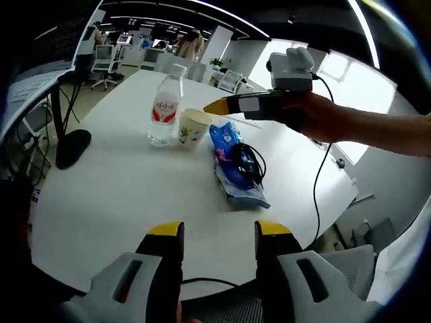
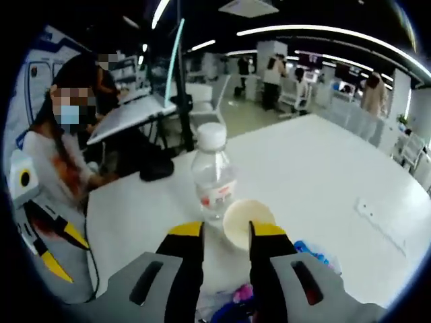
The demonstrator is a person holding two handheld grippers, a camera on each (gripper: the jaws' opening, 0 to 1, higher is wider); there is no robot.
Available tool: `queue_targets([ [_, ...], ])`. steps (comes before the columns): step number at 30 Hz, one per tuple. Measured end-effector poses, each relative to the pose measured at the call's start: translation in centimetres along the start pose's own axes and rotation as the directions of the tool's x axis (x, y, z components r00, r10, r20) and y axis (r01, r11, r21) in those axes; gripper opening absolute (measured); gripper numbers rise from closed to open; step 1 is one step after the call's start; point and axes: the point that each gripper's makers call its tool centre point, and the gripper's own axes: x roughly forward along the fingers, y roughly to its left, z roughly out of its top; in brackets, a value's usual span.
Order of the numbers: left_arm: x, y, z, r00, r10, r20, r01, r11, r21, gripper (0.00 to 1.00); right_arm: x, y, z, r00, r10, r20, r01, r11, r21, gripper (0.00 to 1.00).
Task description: Arrange the tabletop items into an orderly group along one side of the table until the central work area is clear of visible clutter.
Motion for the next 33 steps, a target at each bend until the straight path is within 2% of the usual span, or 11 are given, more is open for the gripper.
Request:
queue_targets([
  [5,0.1,-0.4,0.1,1.000,0.002,0.004,-0.001,1.000,-0.015,0.40,-1.9,-1.0,-1.8,0.999,-0.032,0.001,0.032,0.998,0.045,0.23],
  [12,0.3,-0.9,0.2,1.000,0.000,-0.003,0.000,1.000,-0.008,0.40,-4.4,-3.5,-5.8,0.996,-0.088,-0.031,0.091,0.991,0.099,0.22],
  [23,1.0,-2.0,0.2,1.000,-0.004,-0.003,0.004,0.999,-0.034,0.39,-7.6,-6.8,-8.7,0.988,-0.151,-0.041,0.156,0.972,0.174,0.21],
  [29,1.2,-2.8,0.5,1.000,0.003,0.009,-0.002,0.999,-0.054,0.39,-8.9,-7.6,-10.7,0.986,-0.162,-0.047,0.168,0.966,0.198,0.21],
  [33,1.4,-3.0,0.5,1.000,0.007,0.000,-0.007,1.000,-0.030,0.40,-10.0,-7.9,-12.3,0.983,-0.173,-0.061,0.182,0.957,0.225,0.21],
])
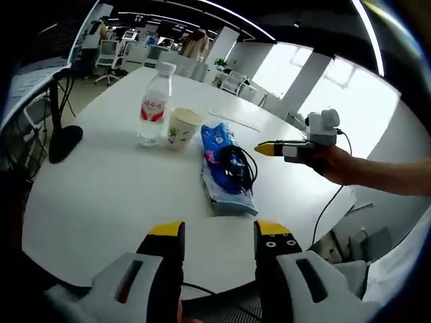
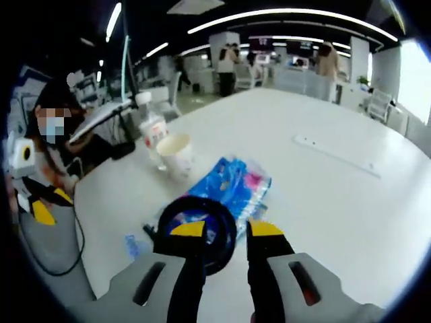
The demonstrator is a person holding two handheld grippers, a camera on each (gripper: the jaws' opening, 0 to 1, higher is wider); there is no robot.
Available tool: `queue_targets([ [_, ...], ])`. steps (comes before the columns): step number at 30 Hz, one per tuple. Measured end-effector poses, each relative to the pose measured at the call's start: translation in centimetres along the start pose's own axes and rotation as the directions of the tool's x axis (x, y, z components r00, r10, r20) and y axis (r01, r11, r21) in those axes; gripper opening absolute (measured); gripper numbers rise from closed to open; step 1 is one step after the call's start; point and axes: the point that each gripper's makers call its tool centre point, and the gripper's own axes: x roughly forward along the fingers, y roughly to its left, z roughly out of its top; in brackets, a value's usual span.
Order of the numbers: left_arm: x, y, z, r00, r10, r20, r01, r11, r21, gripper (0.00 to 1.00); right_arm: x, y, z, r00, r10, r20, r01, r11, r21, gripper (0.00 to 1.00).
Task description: Arrange the tabletop items into an orderly group along one side of the table until the central work area is clear of visible clutter.
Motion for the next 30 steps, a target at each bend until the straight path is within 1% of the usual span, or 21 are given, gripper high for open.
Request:
queue_targets([
  [3,0.0,0.0,0.3,1.000,0.007,0.008,-0.007,1.000,0.003,0.40,-0.9,-0.8,-1.2,1.000,-0.015,-0.003,0.015,1.000,0.018,0.20],
  [9,-0.1,-0.5,0.8,0.999,0.020,0.038,-0.019,0.999,-0.029,0.40,-2.0,-2.0,-3.6,0.999,-0.040,-0.011,0.041,0.996,0.076,0.19],
  [14,-0.3,-0.7,0.5,0.999,0.031,0.039,-0.030,0.999,-0.029,0.40,-2.3,-1.7,-4.7,0.999,-0.031,-0.011,0.032,0.991,0.127,0.19],
  [17,-0.3,-0.7,0.5,0.998,0.039,0.040,-0.037,0.999,-0.039,0.40,-2.0,-1.4,-4.8,1.000,-0.022,0.000,0.022,0.986,0.165,0.19],
  [19,-0.3,-1.0,1.0,0.998,0.041,0.046,-0.039,0.999,-0.036,0.40,-2.0,-1.0,-4.7,1.000,-0.018,0.016,0.014,0.978,0.209,0.20],
  [21,-0.3,-1.4,1.8,0.998,0.041,0.053,-0.041,0.999,-0.008,0.40,-1.9,-0.6,-4.7,0.999,-0.020,0.040,0.009,0.967,0.255,0.20],
  [23,-0.4,-1.6,2.4,0.998,0.047,0.051,-0.048,0.999,0.026,0.40,-1.6,-0.2,-5.1,0.999,-0.015,0.035,0.005,0.962,0.274,0.21],
  [26,-0.7,-1.7,2.8,0.997,0.050,0.054,-0.052,0.998,0.034,0.40,-0.9,0.1,-5.4,0.999,-0.010,0.033,-0.001,0.953,0.303,0.23],
  [28,-1.0,-1.7,2.9,0.997,0.054,0.054,-0.056,0.998,0.035,0.40,-0.6,0.3,-5.1,0.999,-0.018,0.048,0.001,0.943,0.332,0.23],
  [30,-1.2,-1.6,2.9,0.997,0.058,0.052,-0.060,0.997,0.038,0.40,-0.3,0.2,-4.6,0.997,-0.036,0.071,0.007,0.928,0.372,0.23],
])
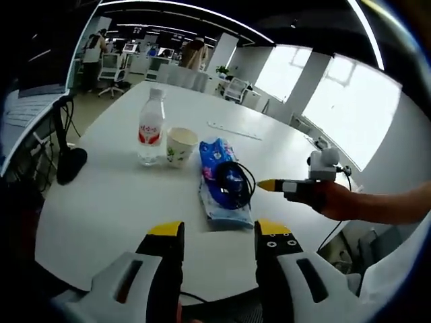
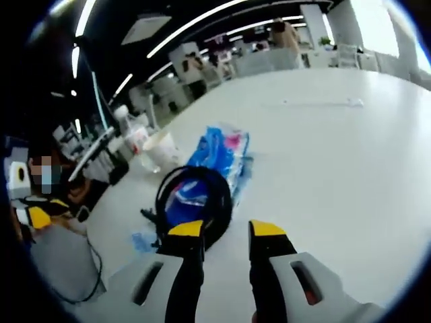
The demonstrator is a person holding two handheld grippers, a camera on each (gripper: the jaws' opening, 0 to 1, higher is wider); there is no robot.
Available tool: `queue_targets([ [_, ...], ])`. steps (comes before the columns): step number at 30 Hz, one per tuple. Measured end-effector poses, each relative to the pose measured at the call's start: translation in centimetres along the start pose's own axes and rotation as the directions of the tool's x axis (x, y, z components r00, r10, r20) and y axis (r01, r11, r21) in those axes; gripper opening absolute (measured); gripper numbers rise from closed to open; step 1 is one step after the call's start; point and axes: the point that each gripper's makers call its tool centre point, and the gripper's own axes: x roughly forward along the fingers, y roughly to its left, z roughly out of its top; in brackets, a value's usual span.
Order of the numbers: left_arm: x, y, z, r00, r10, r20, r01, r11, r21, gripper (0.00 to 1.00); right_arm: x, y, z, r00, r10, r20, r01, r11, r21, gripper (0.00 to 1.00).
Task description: Arrange the tabletop items into an orderly group along one side of the table until the central work area is clear of visible clutter.
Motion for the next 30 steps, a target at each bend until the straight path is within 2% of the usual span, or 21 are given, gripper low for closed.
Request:
queue_targets([
  [8,-0.2,-0.2,0.0,1.000,0.007,-0.007,-0.007,1.000,0.000,0.40,1.9,-0.1,1.4,0.999,-0.026,0.046,0.021,0.994,0.104,0.26],
  [17,-0.1,-0.2,-0.4,1.000,0.013,-0.020,-0.013,1.000,-0.010,0.40,3.5,0.7,1.6,0.999,-0.037,0.036,0.031,0.988,0.149,0.19],
  [21,-0.1,-0.2,-0.6,1.000,0.016,-0.023,-0.016,1.000,-0.013,0.40,4.2,1.0,1.1,0.998,-0.058,-0.002,0.058,0.993,0.098,0.19],
  [23,-0.1,-0.1,-0.6,1.000,0.017,-0.024,-0.018,1.000,-0.016,0.40,4.4,0.2,0.8,0.994,-0.106,-0.023,0.107,0.994,0.040,0.15],
  [28,-0.1,0.1,-0.5,1.000,0.021,-0.013,-0.022,0.999,-0.033,0.40,4.6,0.5,1.1,0.993,-0.111,-0.041,0.111,0.994,-0.016,0.12],
  [29,-0.1,0.1,-0.6,1.000,0.020,-0.013,-0.021,0.999,-0.037,0.40,4.3,0.7,1.4,0.993,-0.113,-0.030,0.112,0.993,-0.045,0.10],
  [30,0.0,0.1,-0.6,1.000,0.019,-0.013,-0.020,0.999,-0.039,0.40,4.0,1.1,2.4,0.995,-0.098,0.017,0.099,0.992,-0.081,0.08],
])
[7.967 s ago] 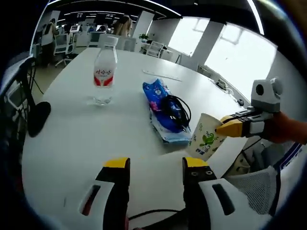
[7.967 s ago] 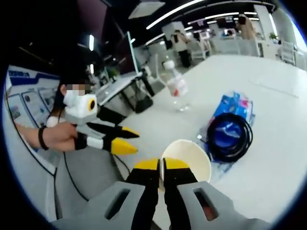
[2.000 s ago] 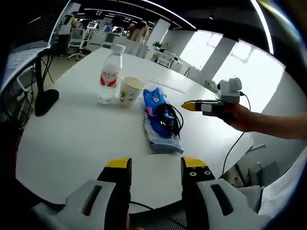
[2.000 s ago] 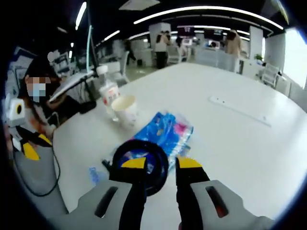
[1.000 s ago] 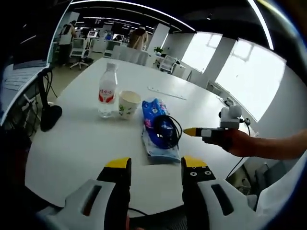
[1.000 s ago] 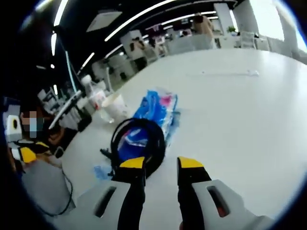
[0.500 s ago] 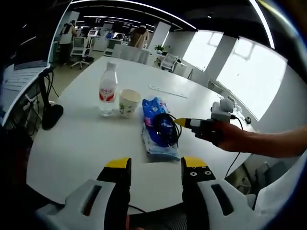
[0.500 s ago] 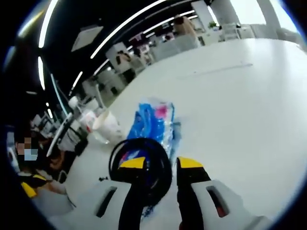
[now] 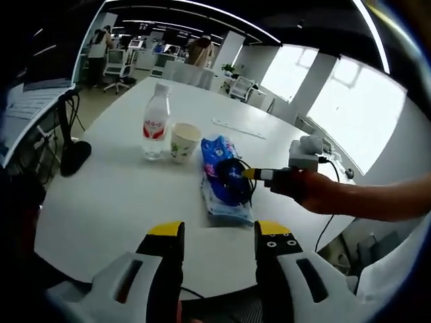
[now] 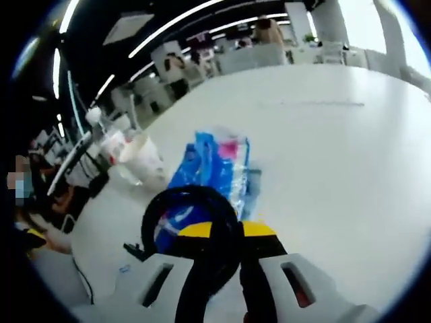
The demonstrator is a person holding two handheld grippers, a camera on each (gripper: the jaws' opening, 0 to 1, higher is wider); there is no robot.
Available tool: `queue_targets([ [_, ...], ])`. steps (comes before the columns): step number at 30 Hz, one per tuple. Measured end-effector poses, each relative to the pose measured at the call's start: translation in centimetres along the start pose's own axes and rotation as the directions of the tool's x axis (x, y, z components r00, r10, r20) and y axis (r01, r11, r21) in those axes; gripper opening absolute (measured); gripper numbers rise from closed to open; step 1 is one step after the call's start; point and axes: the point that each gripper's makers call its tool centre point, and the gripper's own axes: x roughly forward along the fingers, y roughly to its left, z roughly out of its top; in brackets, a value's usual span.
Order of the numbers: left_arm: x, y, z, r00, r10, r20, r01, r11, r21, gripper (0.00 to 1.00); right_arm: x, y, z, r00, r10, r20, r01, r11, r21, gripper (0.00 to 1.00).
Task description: Arrange the tabletop items into an orderly group along one side of the table until the central work area is clear of visible clutter.
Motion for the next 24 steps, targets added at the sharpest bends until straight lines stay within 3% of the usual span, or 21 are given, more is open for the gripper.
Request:
queue_targets([
  [3,0.0,0.0,-0.1,1.000,0.000,0.001,0.000,1.000,-0.004,0.40,-0.7,0.6,0.3,0.999,0.033,0.023,-0.033,0.999,-0.020,0.02],
  [15,0.6,-0.4,0.1,1.000,-0.025,0.002,0.025,1.000,-0.006,0.40,-1.9,1.3,0.5,0.997,0.070,0.042,-0.069,0.997,-0.018,0.01],
  [24,0.5,-0.2,0.2,1.000,-0.025,0.014,0.025,1.000,-0.013,0.40,-3.8,2.4,0.7,0.993,0.095,0.070,-0.091,0.994,-0.060,0.01],
])
